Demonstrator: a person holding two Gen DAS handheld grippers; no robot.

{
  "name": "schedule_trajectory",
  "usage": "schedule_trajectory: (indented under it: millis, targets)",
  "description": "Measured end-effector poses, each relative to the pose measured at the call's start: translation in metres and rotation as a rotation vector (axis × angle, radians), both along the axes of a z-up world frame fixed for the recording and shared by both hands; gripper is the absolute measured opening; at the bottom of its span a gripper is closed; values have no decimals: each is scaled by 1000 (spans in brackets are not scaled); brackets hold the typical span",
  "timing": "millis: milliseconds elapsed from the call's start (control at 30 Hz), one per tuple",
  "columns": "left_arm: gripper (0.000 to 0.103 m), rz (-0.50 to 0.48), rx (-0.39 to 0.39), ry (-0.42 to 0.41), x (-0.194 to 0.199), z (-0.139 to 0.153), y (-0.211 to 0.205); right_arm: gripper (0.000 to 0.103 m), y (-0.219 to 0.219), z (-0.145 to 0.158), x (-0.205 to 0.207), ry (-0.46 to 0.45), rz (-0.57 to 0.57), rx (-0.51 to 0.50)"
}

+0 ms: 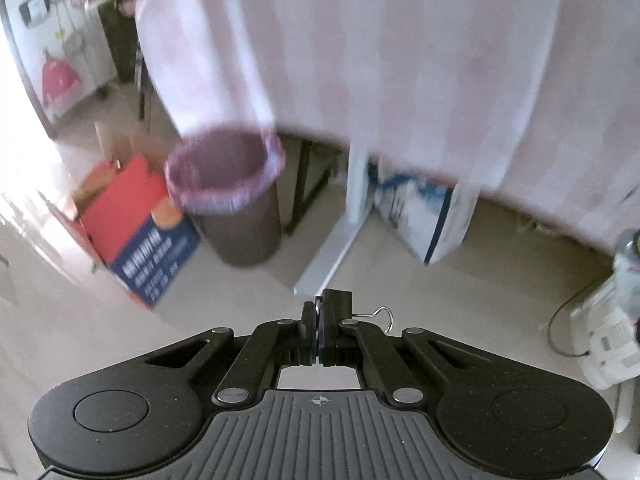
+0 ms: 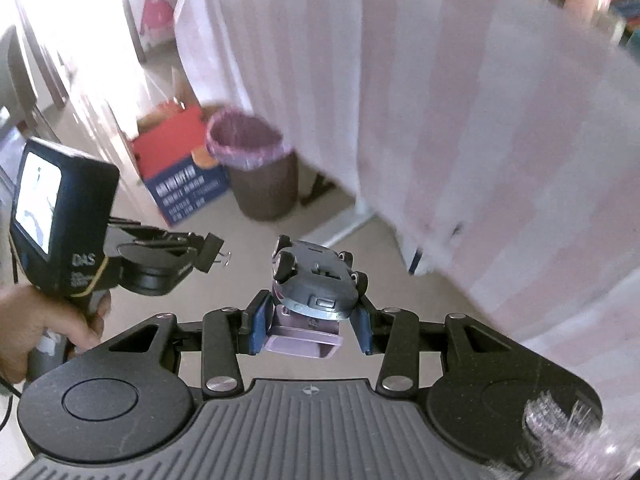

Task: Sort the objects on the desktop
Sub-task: 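Carry the toy car and binder clip up over the yellow box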

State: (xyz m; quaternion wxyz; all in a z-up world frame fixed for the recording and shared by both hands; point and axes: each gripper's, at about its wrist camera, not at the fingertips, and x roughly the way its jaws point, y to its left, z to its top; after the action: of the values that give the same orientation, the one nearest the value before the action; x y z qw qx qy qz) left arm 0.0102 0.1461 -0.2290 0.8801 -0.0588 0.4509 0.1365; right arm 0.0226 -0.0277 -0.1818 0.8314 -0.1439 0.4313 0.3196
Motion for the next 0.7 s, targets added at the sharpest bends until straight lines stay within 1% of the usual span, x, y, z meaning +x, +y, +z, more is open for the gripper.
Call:
schedule_trajectory:
  millis: [167, 267, 367, 433, 567, 700]
  targets:
    - [0, -35, 8, -48, -6, 81, -9, 39, -16, 67, -7, -10, -35, 45]
    - [0, -66, 13, -80, -10, 119, -20, 39, -26, 99, -11, -21, -53, 63]
    - [0, -93, 14, -107, -15, 148, -30, 39, -34, 123, -14, -45, -59, 65]
    - [0, -110, 21, -130, -19, 161, -38, 39, -39, 134, -15, -53, -71, 67]
    - [0, -156, 44, -189, -24, 191, -47, 39, -44, 150, -18, -62, -97, 65]
    - [0, -198, 26, -217, -23, 213, -52, 39, -53, 165, -23, -78, -122, 63]
